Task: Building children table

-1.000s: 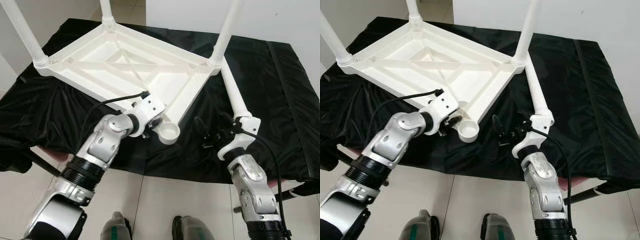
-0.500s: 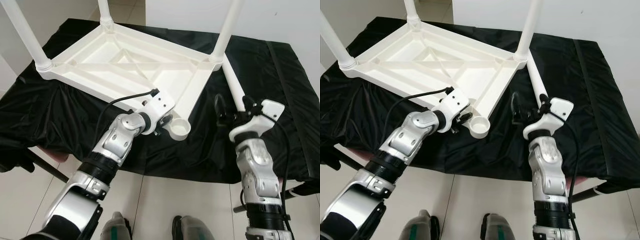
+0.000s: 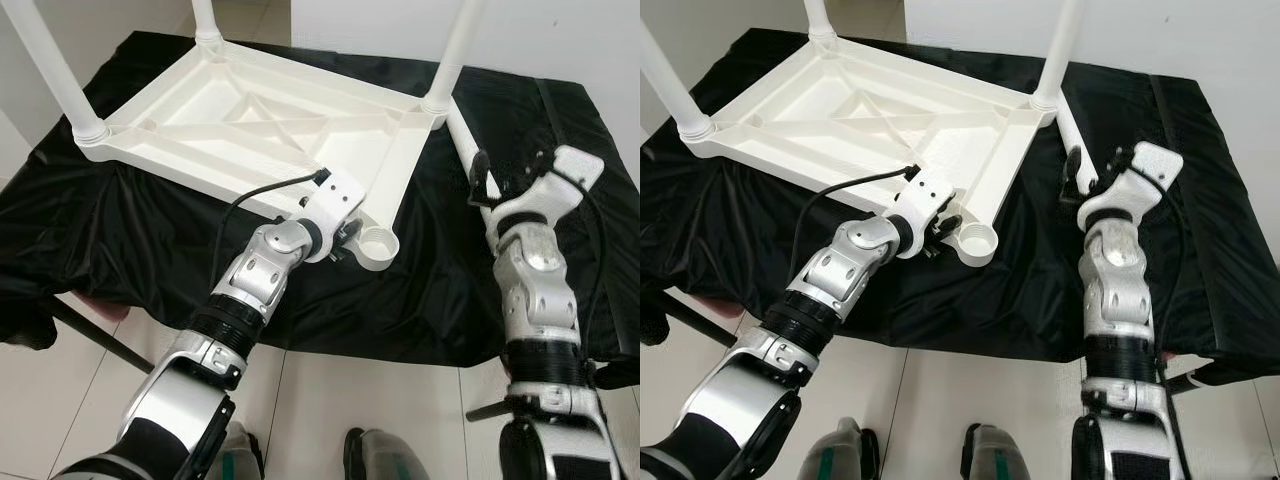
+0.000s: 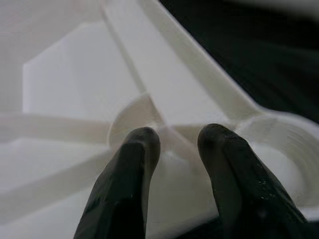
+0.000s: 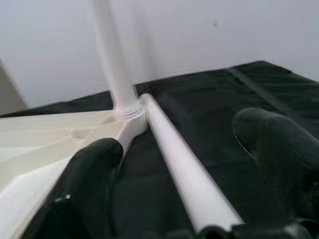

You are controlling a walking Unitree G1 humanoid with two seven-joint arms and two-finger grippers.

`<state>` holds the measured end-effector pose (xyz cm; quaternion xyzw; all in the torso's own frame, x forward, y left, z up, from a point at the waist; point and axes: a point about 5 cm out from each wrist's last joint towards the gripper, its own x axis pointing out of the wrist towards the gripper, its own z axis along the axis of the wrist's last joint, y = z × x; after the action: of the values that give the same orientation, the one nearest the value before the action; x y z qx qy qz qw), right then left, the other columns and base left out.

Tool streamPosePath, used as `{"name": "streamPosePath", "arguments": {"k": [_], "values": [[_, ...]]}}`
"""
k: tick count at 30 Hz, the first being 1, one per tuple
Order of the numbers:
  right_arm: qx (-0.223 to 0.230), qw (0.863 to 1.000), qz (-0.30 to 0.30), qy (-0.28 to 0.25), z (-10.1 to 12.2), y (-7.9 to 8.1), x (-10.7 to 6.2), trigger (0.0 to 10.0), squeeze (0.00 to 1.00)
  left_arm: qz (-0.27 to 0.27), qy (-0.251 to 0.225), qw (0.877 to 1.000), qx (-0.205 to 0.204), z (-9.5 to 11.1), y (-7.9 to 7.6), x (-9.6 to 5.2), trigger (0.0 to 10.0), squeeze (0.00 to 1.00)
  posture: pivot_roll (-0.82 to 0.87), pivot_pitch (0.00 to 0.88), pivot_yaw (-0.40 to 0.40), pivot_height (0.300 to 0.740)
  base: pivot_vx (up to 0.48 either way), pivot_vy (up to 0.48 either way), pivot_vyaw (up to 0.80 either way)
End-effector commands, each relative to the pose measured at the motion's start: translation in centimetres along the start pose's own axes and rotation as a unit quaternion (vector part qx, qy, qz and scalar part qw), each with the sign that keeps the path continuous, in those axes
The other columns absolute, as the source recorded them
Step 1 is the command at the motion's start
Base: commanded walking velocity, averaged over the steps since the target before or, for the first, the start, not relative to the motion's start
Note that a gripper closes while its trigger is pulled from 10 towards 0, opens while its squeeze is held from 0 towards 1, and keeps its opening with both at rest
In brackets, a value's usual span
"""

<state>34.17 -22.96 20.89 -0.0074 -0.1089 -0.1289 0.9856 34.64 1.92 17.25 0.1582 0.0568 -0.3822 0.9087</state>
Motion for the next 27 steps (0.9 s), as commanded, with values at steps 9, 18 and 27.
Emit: {"name": "streamPosePath", "arguments": {"k": [9,18,27], "values": [[-0.004,0.999,-0.031,0.038,-0.6,-1.0,2.1,10.0,1.0,-0.016,-0.082,0.996,0.012,4.3,-0.4,-2.7,10.0,0.0,-0.07,0.07,-0.01,0.74,0.0,0.0,0.0],[0.013,0.994,-0.024,0.105,-1.4,-0.7,3.5,10.0,0.0,-0.069,-0.154,0.986,-0.003,7.2,-1.9,-5.1,10.0,0.0,-0.05,0.07,-0.018,0.74,0.0,0.0,0.0],[0.025,0.981,-0.018,0.191,-2.9,-0.9,4.0,10.0,0.0,-0.077,-0.176,0.981,-0.006,8.3,-2.5,-6.0,10.0,0.0,-0.05,0.071,-0.026,0.74,0.0,0.0,0.0]]}}
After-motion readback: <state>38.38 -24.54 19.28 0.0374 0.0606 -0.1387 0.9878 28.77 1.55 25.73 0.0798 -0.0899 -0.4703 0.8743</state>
